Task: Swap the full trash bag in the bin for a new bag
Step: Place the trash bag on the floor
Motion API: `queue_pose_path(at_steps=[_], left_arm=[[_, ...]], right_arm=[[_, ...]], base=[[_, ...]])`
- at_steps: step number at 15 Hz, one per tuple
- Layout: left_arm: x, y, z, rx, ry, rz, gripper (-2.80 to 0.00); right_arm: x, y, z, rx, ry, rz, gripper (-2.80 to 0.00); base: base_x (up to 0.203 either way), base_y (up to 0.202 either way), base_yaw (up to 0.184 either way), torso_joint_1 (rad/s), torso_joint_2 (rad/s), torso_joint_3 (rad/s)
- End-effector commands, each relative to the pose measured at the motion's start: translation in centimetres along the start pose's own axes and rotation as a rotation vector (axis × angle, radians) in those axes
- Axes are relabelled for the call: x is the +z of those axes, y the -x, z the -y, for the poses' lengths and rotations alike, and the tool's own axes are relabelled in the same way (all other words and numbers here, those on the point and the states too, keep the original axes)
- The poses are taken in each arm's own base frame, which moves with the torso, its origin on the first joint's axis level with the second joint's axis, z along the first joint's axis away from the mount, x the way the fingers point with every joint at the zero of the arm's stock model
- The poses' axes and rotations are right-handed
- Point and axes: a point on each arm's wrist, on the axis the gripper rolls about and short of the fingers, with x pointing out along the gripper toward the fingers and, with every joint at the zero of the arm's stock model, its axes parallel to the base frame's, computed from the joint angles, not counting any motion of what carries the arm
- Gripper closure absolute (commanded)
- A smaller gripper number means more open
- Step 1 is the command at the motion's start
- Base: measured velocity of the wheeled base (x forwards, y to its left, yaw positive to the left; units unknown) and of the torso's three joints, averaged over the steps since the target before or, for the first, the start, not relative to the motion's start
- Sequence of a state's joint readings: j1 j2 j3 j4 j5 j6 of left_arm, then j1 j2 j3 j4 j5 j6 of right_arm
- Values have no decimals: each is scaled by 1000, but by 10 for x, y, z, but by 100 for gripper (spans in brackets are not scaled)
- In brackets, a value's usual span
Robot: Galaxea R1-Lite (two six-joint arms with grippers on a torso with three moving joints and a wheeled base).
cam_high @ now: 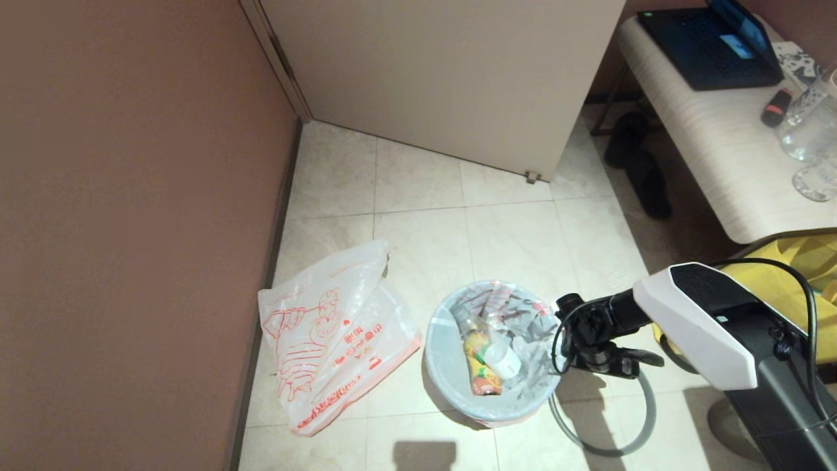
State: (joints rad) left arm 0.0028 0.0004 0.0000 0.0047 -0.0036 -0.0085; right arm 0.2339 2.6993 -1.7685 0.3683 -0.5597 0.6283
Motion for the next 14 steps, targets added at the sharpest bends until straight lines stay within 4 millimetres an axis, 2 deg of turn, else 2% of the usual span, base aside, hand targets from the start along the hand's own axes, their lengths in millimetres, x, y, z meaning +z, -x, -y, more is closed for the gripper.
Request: queue_pose_path(at_steps=[1, 3, 5, 7, 10, 11, 13, 14], left_arm=[[0, 0, 0, 1, 0, 0, 0], [0, 0, 0, 1, 0, -1, 0], [0, 0, 0, 1, 1, -1, 0], [0, 0, 0, 1, 1, -1, 0], [0, 0, 0, 0, 1, -1, 0], [0, 0, 0, 1, 0, -1, 0], [0, 0, 0, 0, 0, -1, 0], [0, 0, 0, 0, 0, -1, 0]], right_arm=[[7, 13, 0, 42, -18, 3, -280], [6, 15, 3, 39, -70, -24, -280], [12, 26, 14, 105, -111, -95, -280], [19, 44, 29, 205, -149, -165, -280], [27, 61, 52, 304, -199, -211, -280], [29, 70, 66, 343, -223, -246, -280], [32, 66, 94, 397, -280, -364, -280], [28, 59, 99, 384, -233, -403, -280]], base=[[0, 0, 0, 0, 0, 0], [0, 0, 0, 0, 0, 0], [0, 0, 0, 0, 0, 0], [0, 0, 0, 0, 0, 0], [0, 0, 0, 0, 0, 0], [0, 0, 0, 0, 0, 0], [0, 0, 0, 0, 0, 0], [0, 0, 0, 0, 0, 0]])
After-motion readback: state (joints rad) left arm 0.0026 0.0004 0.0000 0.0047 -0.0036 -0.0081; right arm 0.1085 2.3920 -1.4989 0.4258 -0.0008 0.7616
